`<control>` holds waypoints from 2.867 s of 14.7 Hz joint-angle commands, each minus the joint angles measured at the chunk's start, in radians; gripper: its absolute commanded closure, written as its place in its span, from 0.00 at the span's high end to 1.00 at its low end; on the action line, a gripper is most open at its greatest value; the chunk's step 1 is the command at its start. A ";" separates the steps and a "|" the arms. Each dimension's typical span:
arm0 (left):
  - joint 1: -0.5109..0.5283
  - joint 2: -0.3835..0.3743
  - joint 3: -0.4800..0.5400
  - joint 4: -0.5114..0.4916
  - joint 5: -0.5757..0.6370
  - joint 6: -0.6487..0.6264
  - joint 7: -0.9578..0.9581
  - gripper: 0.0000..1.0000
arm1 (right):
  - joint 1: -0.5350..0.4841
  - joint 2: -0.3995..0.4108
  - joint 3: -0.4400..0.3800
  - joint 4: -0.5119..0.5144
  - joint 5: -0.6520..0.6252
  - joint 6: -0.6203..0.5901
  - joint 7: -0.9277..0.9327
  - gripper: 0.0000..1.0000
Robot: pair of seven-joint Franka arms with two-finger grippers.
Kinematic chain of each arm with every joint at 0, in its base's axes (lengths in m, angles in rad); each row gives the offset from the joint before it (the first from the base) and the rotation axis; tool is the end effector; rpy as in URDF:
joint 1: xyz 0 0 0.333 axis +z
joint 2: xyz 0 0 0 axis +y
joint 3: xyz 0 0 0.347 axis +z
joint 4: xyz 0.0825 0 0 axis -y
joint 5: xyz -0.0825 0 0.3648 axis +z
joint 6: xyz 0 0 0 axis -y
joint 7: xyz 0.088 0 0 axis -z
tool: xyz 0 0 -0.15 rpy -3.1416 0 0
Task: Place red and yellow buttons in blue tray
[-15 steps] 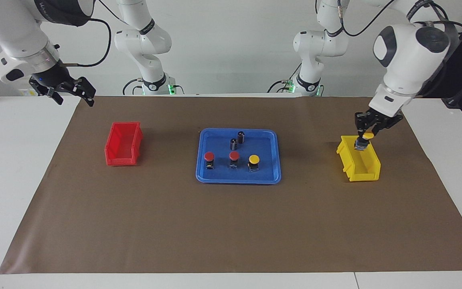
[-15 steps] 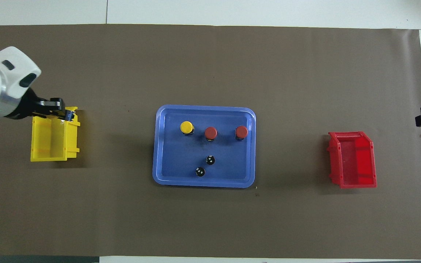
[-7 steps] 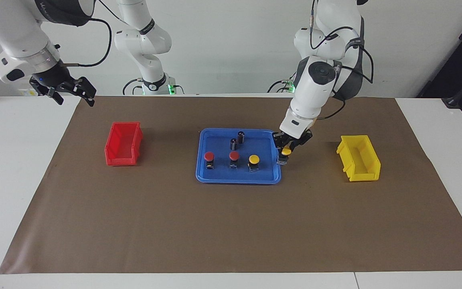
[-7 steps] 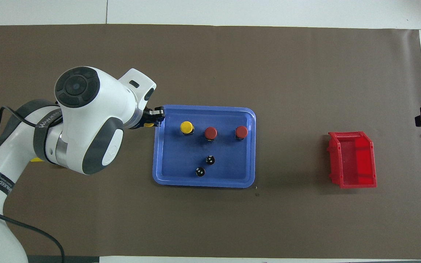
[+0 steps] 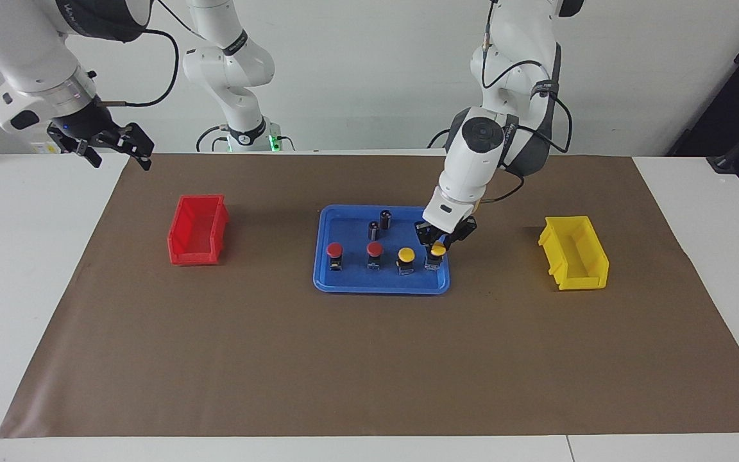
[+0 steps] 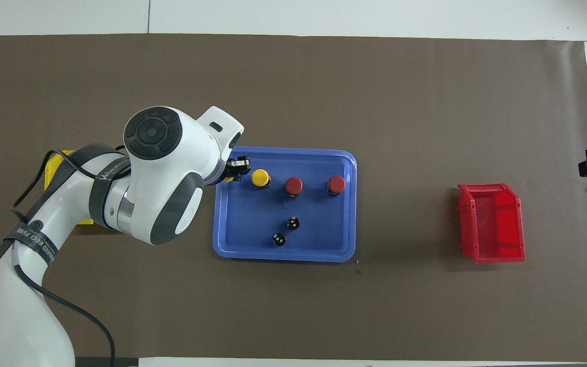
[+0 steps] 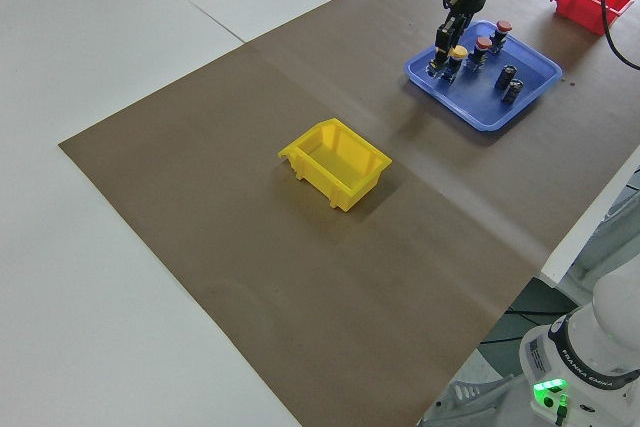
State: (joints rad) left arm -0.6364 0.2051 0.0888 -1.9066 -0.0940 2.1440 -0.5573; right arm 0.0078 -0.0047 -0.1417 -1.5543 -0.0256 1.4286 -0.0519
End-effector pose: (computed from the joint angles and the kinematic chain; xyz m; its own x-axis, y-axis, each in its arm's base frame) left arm 0.5069 -0.3203 0.3924 0.9984 0.0570 -0.0060 0.0573 -0.9959 0.0699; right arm 0.5079 -0.0728 0.6111 0.9889 -0.0845 -0.1218 -0.0828 -0.9964 0.0186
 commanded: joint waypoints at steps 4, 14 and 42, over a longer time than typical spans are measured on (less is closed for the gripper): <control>-0.032 0.011 0.019 -0.060 -0.016 0.069 -0.004 0.01 | -0.002 -0.023 0.004 -0.029 -0.011 0.010 -0.023 1.00; -0.042 0.030 0.020 -0.049 -0.016 0.089 -0.021 0.86 | -0.002 -0.023 0.004 -0.029 -0.011 0.012 -0.022 1.00; 0.392 -0.257 0.072 0.282 0.077 -0.576 0.612 1.00 | 0.000 -0.026 0.004 -0.033 -0.007 0.012 -0.014 1.00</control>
State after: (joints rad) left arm -0.2515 -0.0618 0.1604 -1.6571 -0.0371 1.5991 0.0320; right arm 0.0079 -0.0047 -0.1416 -1.5569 -0.0256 1.4286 -0.0520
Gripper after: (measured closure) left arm 0.000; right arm 0.000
